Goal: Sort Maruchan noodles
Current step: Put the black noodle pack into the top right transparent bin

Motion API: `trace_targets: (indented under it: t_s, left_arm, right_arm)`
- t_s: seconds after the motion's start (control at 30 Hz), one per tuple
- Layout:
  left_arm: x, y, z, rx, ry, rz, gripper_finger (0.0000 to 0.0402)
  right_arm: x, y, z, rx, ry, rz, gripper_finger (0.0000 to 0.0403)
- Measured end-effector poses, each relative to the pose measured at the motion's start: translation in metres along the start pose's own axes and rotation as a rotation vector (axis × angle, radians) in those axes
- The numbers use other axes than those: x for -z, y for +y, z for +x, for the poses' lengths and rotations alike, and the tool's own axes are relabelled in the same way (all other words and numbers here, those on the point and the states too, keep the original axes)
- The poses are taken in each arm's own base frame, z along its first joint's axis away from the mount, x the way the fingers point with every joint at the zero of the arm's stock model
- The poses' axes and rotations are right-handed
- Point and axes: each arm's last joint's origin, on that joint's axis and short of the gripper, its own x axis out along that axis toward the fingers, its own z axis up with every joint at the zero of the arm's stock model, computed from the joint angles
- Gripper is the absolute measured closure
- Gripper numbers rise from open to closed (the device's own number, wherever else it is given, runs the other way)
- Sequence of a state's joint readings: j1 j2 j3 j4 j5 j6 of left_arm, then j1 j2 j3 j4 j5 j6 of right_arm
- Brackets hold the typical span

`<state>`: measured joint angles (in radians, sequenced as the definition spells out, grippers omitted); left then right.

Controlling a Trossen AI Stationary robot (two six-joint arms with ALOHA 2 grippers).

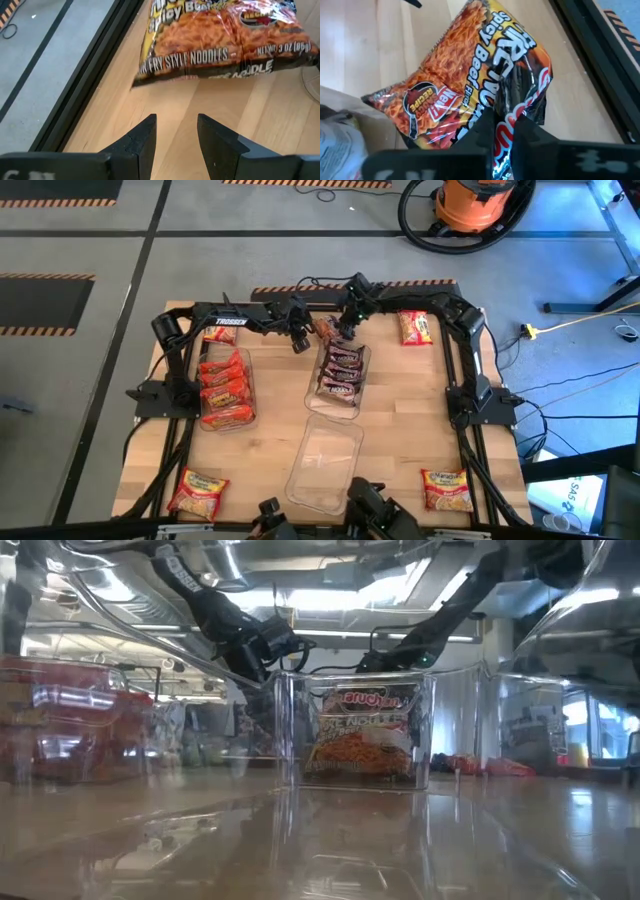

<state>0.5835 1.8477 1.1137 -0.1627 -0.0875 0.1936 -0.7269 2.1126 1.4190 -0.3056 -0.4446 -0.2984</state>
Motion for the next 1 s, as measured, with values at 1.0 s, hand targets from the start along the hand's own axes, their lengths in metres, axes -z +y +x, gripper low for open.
trace_targets:
  t_s: [1.0]
  left_arm:
    - [-0.028,-0.009,-0.081,-0.052,-0.173,0.028,0.0266]
  right_arm:
    - [-0.042,0.038,-0.053,0.009,-0.160,-0.264,0.0403]
